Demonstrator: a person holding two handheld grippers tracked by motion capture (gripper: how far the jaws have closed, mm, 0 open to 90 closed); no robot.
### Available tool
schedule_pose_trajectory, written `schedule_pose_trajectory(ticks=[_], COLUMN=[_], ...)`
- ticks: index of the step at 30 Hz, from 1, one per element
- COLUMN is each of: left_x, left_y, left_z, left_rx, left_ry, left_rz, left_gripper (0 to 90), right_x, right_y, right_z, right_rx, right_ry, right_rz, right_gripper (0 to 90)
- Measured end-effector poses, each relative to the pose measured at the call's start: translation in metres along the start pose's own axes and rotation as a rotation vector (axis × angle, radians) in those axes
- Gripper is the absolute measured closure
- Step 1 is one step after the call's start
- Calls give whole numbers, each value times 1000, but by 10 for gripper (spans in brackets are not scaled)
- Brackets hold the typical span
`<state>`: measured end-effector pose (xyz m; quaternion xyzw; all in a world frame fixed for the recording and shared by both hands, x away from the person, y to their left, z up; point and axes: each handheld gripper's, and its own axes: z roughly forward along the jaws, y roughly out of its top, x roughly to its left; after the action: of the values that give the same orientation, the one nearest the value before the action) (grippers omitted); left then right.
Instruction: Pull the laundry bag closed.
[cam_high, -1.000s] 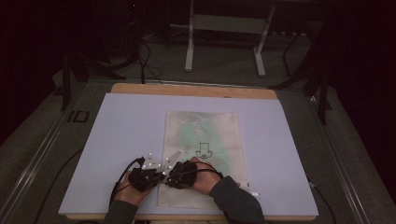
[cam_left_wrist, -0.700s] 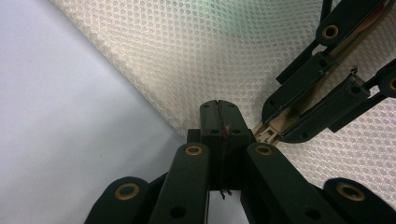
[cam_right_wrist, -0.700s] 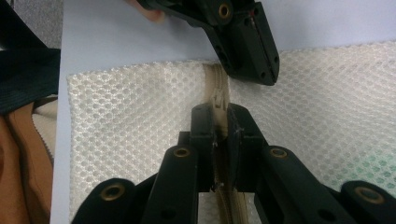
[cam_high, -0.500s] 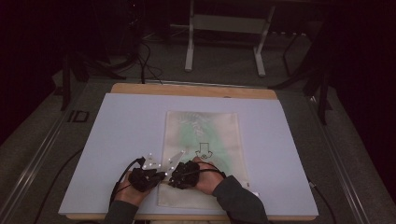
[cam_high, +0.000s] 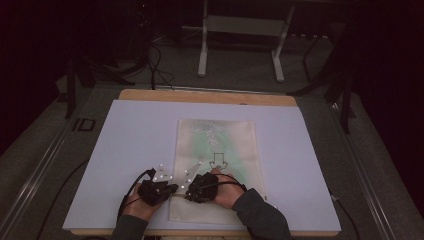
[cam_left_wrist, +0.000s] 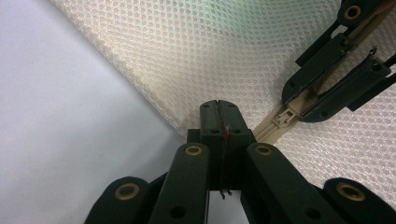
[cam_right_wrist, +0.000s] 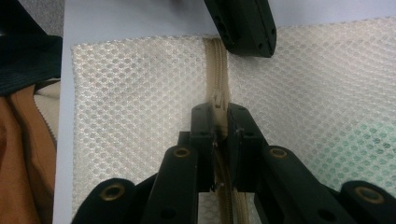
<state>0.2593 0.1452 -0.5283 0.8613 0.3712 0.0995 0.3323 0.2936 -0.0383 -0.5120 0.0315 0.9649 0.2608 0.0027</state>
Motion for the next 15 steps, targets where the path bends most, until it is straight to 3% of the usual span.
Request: schedule_pose_trajectory(ticks=[15], left_x=[0], left_y=[0], left_z=[0], left_rx=[0], left_ry=[0], left_rz=[-3], left_gripper=[894], right_x=[0], right_y=[-6], right_z=[-5], right_rx=[9], right_ry=[-3], right_rz=[-9], right_gripper=[825])
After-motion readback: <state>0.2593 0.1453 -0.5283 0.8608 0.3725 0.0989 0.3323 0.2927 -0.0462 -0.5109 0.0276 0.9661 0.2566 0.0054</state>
